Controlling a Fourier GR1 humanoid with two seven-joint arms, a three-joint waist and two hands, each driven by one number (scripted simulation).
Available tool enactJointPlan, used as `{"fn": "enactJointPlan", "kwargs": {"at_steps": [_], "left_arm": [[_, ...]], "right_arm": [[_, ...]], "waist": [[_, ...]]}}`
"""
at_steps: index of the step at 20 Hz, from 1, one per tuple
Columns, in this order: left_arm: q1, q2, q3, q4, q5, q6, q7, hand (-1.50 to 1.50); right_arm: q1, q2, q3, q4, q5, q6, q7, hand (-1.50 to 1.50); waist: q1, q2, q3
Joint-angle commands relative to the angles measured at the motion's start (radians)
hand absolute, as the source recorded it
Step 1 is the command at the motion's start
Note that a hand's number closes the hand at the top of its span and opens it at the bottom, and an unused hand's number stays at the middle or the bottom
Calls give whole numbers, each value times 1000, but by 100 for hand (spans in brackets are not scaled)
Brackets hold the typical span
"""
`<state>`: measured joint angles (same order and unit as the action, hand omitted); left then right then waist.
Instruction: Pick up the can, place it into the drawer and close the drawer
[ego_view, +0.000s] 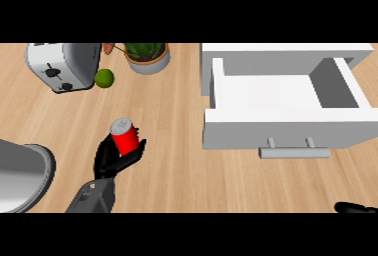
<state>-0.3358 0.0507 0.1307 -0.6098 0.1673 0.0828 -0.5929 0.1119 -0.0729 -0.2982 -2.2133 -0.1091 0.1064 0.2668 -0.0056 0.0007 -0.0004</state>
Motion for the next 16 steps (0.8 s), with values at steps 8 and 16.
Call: {"fn": "enactJointPlan", "kwargs": {"at_steps": [8,16], "left_arm": [[-139,-37,1,94,-8,-21,-44,150],[-316,3,46,222,6,-77,-49,150]], "right_arm": [[-31,-8,-11,27,16,7,-38,-150],[-18,-11,13,-34,39,-3,53,-150]], "waist": [[-2,1,0],[-8,3,0]]}}
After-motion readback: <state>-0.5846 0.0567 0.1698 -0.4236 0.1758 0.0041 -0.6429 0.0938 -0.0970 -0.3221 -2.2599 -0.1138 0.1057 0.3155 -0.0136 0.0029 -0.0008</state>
